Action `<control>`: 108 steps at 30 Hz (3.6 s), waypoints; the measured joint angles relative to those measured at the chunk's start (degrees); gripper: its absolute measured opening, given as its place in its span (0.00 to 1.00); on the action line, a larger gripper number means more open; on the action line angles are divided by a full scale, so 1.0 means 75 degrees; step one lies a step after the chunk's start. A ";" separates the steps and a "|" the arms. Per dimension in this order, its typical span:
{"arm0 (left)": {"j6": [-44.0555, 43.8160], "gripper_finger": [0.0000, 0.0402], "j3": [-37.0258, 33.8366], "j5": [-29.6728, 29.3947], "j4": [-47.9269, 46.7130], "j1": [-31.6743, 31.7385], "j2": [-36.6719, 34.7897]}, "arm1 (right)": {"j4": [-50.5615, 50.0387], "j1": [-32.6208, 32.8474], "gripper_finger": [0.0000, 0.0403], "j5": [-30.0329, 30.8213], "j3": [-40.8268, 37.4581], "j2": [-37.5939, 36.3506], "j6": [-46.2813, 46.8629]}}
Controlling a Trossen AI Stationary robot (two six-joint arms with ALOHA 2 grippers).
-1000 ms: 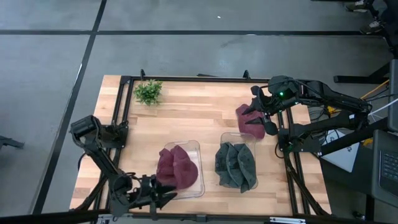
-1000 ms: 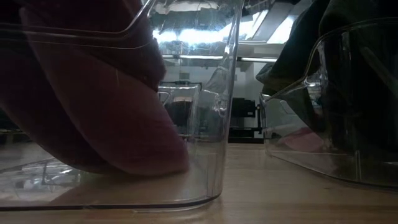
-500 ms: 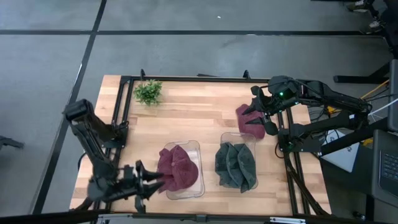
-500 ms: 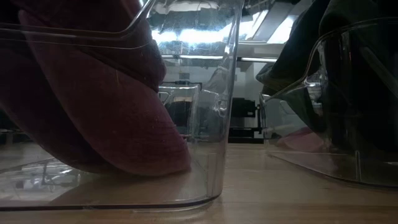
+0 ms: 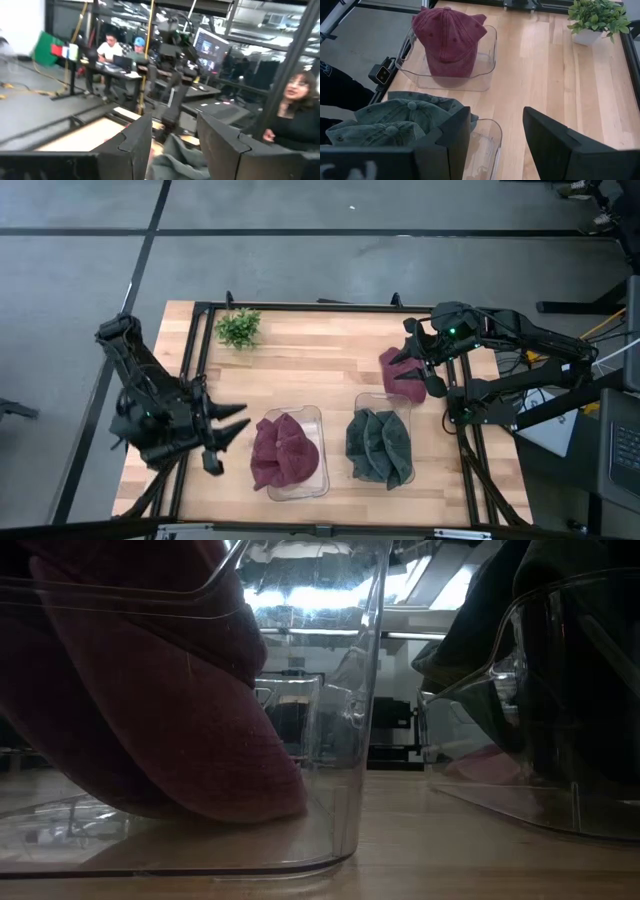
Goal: Pick & Place hat
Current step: Put the pink cap in the left transparent bin
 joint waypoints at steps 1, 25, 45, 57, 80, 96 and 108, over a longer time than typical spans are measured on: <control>0.0216 0.38 0.0000 0.0007 -0.0018 0.0062 -0.0096 | 0.0000 0.0000 0.45 0.0003 0.0000 0.0000 0.0008; -0.1246 0.38 0.0000 0.8361 -0.7073 0.6082 -0.2854 | 0.2066 -0.0491 0.45 0.0371 0.0000 0.0764 0.1108; -0.0862 0.38 -0.0059 1.1956 -0.9809 1.0082 -0.3847 | -0.1107 -0.2351 0.45 0.2617 0.0000 0.1134 0.2929; -0.1533 0.38 -0.0832 1.1638 -0.8260 1.1259 -0.3768 | -0.1580 -0.2450 0.45 0.3984 -0.0148 0.1338 0.2450; -0.1766 0.38 -0.1003 1.3436 -0.6765 1.3854 -0.2394 | 0.0076 -0.5033 0.45 0.2190 -0.3877 0.1370 0.4376; -0.1824 0.38 -0.1000 1.3897 -0.6770 1.4030 -0.2264 | 0.1087 -0.5036 0.59 0.2468 -0.4578 0.2081 0.4375; -0.1891 0.38 -0.1000 1.4045 -0.6831 1.4028 -0.2267 | 0.1437 -0.5050 0.53 0.2738 -0.4584 0.3353 0.3971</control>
